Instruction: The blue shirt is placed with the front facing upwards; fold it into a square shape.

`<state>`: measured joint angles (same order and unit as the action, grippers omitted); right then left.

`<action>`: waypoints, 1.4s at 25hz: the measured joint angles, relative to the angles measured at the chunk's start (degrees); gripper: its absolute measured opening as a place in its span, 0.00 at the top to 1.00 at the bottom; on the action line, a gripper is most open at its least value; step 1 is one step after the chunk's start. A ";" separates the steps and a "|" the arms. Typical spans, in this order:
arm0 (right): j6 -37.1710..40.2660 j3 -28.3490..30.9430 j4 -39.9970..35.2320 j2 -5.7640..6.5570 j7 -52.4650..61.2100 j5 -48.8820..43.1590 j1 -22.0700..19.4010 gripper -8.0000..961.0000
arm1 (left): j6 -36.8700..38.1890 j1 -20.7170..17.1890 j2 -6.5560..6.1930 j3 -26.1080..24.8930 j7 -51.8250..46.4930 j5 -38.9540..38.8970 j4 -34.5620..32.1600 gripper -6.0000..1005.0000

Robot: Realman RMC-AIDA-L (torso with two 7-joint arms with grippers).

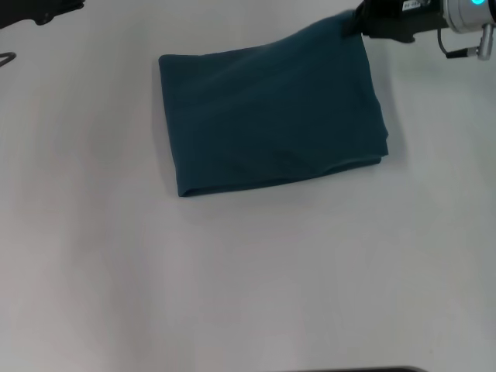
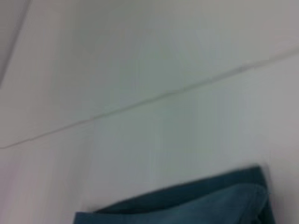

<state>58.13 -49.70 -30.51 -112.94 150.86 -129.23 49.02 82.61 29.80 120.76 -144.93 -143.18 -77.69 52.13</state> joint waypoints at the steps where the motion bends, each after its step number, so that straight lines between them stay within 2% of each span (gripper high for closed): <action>1: -0.07 -0.05 -0.28 -0.08 -0.65 0.01 0.14 0.95 | 0.00 0.02 0.00 0.00 0.00 0.00 -0.13 0.10; 11: -4.30 -1.96 0.67 -0.46 -2.42 -0.65 1.21 0.91 | 0.01 -0.08 -0.09 -0.48 -0.16 0.00 -0.55 0.10; 24: -5.89 -2.04 3.18 0.28 -0.65 -4.29 1.26 0.87 | -0.01 0.34 -0.09 -0.79 -0.08 0.00 -0.55 0.10; 26: -6.71 -2.00 2.87 0.61 1.39 -6.65 1.26 0.86 | -0.06 0.38 -0.09 -0.79 -0.05 0.00 -0.54 0.10; 31: -8.53 -1.22 2.27 2.16 4.41 -9.58 0.72 0.76 | -0.08 0.40 -0.09 -0.79 -0.02 0.00 -0.54 0.10; 35: -6.25 2.57 -0.54 3.37 5.27 -9.29 -0.59 0.67 | -0.06 0.42 -0.09 -0.79 -0.01 0.00 -0.54 0.10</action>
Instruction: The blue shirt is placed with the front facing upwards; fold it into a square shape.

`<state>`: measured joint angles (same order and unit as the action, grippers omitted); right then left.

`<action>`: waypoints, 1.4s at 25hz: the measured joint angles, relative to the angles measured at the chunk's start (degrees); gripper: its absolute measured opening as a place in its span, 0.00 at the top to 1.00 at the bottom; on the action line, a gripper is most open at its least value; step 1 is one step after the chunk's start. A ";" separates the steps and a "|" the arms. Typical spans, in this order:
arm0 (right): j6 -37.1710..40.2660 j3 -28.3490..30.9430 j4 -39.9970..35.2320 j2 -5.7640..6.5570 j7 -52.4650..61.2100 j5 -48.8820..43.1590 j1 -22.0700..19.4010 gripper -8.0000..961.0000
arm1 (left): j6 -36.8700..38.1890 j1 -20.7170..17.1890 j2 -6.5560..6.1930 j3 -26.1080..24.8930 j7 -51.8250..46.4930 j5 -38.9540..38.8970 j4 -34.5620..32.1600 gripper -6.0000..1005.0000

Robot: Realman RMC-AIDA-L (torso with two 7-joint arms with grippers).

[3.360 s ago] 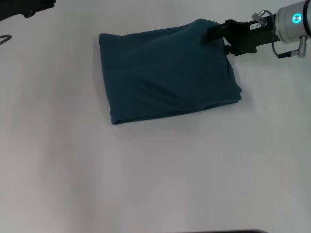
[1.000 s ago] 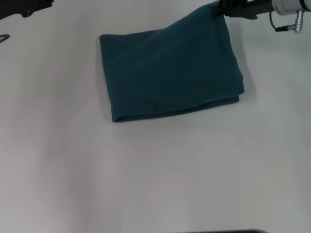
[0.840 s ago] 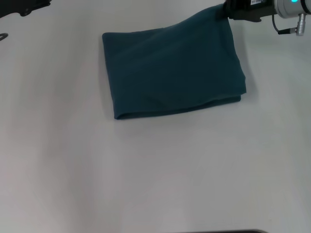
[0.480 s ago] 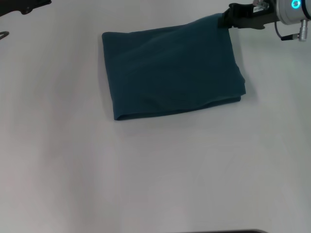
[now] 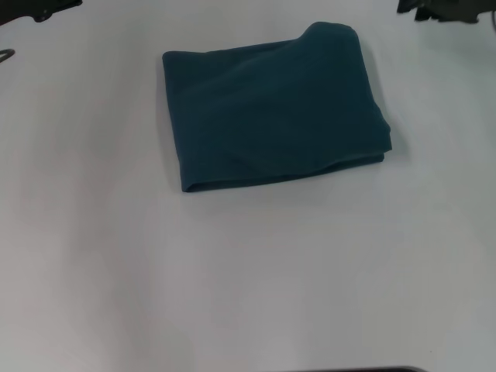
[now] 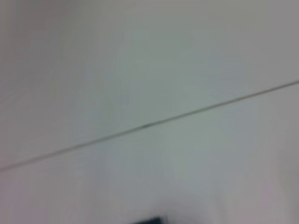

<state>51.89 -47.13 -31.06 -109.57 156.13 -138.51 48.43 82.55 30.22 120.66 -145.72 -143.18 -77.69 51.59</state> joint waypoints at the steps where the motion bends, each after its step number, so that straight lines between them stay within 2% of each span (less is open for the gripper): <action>1: 1.56 1.38 -1.40 0.07 -0.09 0.23 -0.42 0.65 | 0.02 0.00 -0.03 0.00 0.01 0.00 0.00 0.10; 6: 8.90 6.08 -6.59 0.52 -4.67 4.89 -2.65 0.62 | -0.07 -0.05 -0.33 -0.01 0.03 0.00 0.00 0.10; 10: 15.00 7.62 -7.00 0.26 -20.23 15.62 -5.47 0.59 | -0.22 -0.44 -0.89 -0.17 -0.01 0.00 0.00 0.10; 13: 21.81 7.13 -7.43 -0.75 -34.00 21.83 -8.20 0.53 | 0.07 -0.90 -1.16 -1.19 -0.18 -0.01 -0.05 0.10; 16: 30.70 6.29 -7.75 -2.24 -50.22 22.06 -10.65 0.48 | 0.07 -1.49 -1.40 -2.61 -0.19 -0.01 -0.69 0.10; 19: 33.77 6.78 -7.80 -4.33 -58.98 22.24 -13.36 0.34 | 0.09 -1.92 -2.02 -3.51 -0.21 -0.01 -1.94 0.10; 21: 34.23 6.90 -7.02 -5.25 -59.95 22.19 -14.44 0.24 | -0.14 -2.15 -2.29 -3.77 -0.44 -0.01 -2.58 0.10; 22: 34.04 6.81 -6.26 -5.34 -59.12 22.05 -14.66 0.22 | -0.27 -2.22 -2.30 -3.83 -0.54 0.00 -2.74 0.10; 27: 33.20 7.09 -3.34 -4.93 -55.09 21.42 -15.07 0.14 | -0.57 -1.89 -2.29 -3.84 -0.44 0.02 -2.88 0.10; 31: 31.69 9.02 -3.15 -5.76 -56.16 23.27 -16.19 0.07 | -1.77 -2.01 -2.25 -3.83 -0.22 0.33 -3.52 0.10; 33: 31.26 9.46 -3.24 -5.78 -52.11 23.72 -15.73 0.05 | -2.00 -2.11 -2.33 -3.78 -0.24 0.34 -3.93 0.10; 35: 30.24 9.08 -3.43 -5.25 -45.07 23.10 -14.42 0.05 | -2.04 -2.14 -2.34 -3.78 -0.29 0.20 -4.04 0.10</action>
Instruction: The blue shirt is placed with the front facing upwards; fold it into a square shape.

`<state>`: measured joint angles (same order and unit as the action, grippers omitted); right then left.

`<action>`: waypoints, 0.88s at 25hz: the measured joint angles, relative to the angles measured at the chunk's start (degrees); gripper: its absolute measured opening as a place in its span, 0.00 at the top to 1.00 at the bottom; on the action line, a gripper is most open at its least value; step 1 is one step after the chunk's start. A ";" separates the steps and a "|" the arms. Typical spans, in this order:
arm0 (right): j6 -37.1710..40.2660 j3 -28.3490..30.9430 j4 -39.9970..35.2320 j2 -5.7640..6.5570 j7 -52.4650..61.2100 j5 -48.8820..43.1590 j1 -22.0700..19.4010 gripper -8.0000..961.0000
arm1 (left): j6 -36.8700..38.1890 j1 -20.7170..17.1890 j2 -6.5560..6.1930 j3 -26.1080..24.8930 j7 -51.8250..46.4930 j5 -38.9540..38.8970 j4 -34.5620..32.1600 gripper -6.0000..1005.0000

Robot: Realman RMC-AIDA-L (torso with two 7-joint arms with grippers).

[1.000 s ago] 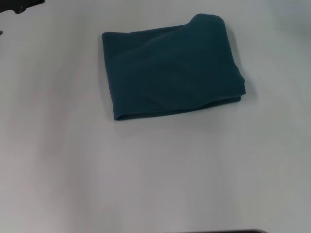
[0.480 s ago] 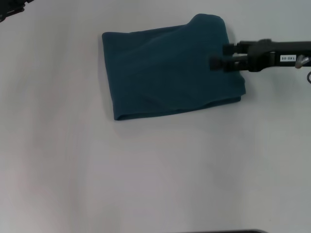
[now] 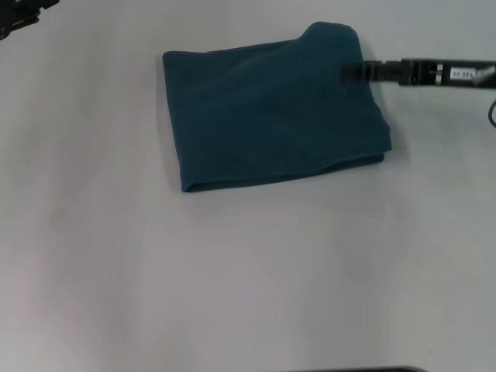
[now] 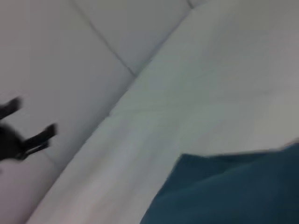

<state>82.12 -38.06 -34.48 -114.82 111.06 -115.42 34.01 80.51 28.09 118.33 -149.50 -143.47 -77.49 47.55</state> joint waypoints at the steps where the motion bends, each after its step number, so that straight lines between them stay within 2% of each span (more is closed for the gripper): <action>1: -0.89 -0.42 0.03 0.59 6.22 -1.20 1.09 0.05 | 0.00 0.00 0.00 0.00 0.00 0.00 0.00 0.10; 2: -1.47 -0.72 0.08 1.16 10.78 -2.19 1.99 0.06 | 0.03 0.14 -0.01 0.00 -0.03 -0.13 0.06 0.10; 4: -1.09 -1.51 0.41 3.16 24.60 -5.43 4.53 0.06 | 0.21 0.45 -0.03 0.08 -0.01 -0.18 0.27 0.10; 6: 2.41 -1.64 0.52 5.19 34.07 -6.34 6.56 0.06 | 0.28 0.78 -0.03 0.36 0.09 -0.18 0.33 0.10; 8: 7.20 -1.33 1.04 7.16 38.82 -4.97 8.25 0.06 | 0.30 1.13 -0.03 0.62 0.25 -0.12 0.34 0.10; 10: 9.60 -1.50 2.70 8.73 42.42 -4.95 9.76 0.23 | 0.28 1.21 0.02 0.65 0.68 -0.11 0.34 0.10; 12: 9.95 -2.07 5.70 9.88 46.48 -6.54 10.54 0.31 | 0.14 1.26 0.07 0.67 1.06 -0.11 0.22 0.10; 16: 9.77 -2.26 7.83 10.03 47.62 -9.60 10.57 0.47 | 0.04 1.20 0.03 0.69 1.31 0.08 0.13 0.10; 22: 7.25 -2.74 12.21 9.67 47.60 -14.36 10.57 0.61 | 0.02 0.93 -0.10 0.71 2.86 0.02 0.50 0.10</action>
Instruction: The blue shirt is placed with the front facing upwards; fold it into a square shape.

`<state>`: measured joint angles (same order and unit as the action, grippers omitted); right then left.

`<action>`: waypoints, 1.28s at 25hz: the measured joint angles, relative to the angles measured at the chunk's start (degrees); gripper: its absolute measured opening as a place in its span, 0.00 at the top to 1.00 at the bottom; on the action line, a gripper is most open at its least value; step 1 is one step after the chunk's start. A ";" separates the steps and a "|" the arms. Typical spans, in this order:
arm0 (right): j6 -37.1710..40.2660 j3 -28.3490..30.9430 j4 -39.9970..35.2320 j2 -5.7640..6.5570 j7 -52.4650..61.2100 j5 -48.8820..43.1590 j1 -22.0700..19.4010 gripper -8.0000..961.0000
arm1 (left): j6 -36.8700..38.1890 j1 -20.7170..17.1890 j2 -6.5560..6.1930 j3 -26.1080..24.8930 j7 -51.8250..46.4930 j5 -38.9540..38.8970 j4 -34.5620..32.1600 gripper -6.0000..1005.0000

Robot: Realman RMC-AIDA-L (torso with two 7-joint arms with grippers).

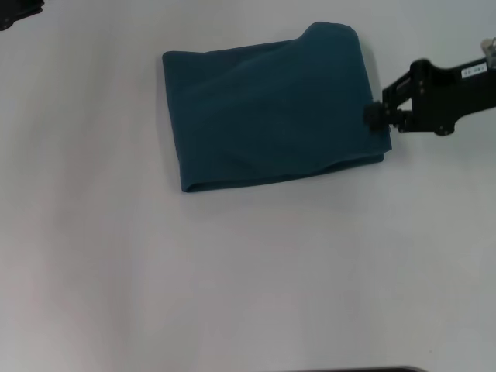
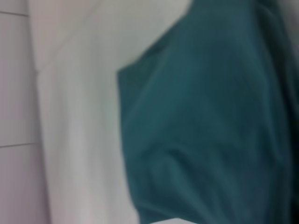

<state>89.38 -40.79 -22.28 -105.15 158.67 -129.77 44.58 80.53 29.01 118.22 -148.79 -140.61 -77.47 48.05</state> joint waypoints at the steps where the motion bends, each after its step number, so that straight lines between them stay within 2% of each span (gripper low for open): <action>1: -0.64 -0.08 0.33 -0.14 0.28 -0.86 0.00 0.63 | 0.05 0.00 -0.01 0.00 0.24 0.00 0.00 0.10; 5: -3.45 -0.54 0.84 -0.64 0.92 -2.67 0.00 0.73 | 0.34 -0.21 0.08 -0.02 1.21 -0.10 0.03 0.10; 10: -7.67 -0.83 0.94 -1.55 0.39 -2.72 -0.04 0.94 | 0.52 -0.57 0.22 -0.03 1.35 -0.01 -0.06 0.10; 11: -8.79 -1.18 0.96 -2.23 0.34 -3.32 0.12 0.94 | 0.52 -0.68 0.25 -0.03 1.44 -0.04 -0.12 0.10; 17: -12.56 -2.71 1.81 -3.46 1.34 -7.38 0.91 0.98 | 0.59 -0.92 0.32 -0.29 1.77 -0.30 -0.22 0.10; 21: -11.72 -2.13 0.07 -3.09 2.40 -7.97 0.93 0.98 | 0.66 -0.88 0.37 -0.33 1.77 -0.30 -0.25 0.10; 27: -4.50 0.21 -6.71 -2.27 0.87 -4.25 0.37 0.96 | 0.83 -0.74 0.43 -0.14 1.71 -0.30 -0.34 0.10; 32: -3.40 2.30 -11.32 -1.69 -8.03 -3.25 -1.39 0.96 | 1.46 -0.72 0.31 -0.44 1.47 -0.30 -0.09 0.10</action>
<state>85.98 -38.49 -33.59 -106.84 150.64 -133.02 43.18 82.00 28.29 118.53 -149.24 -139.14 -77.76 47.95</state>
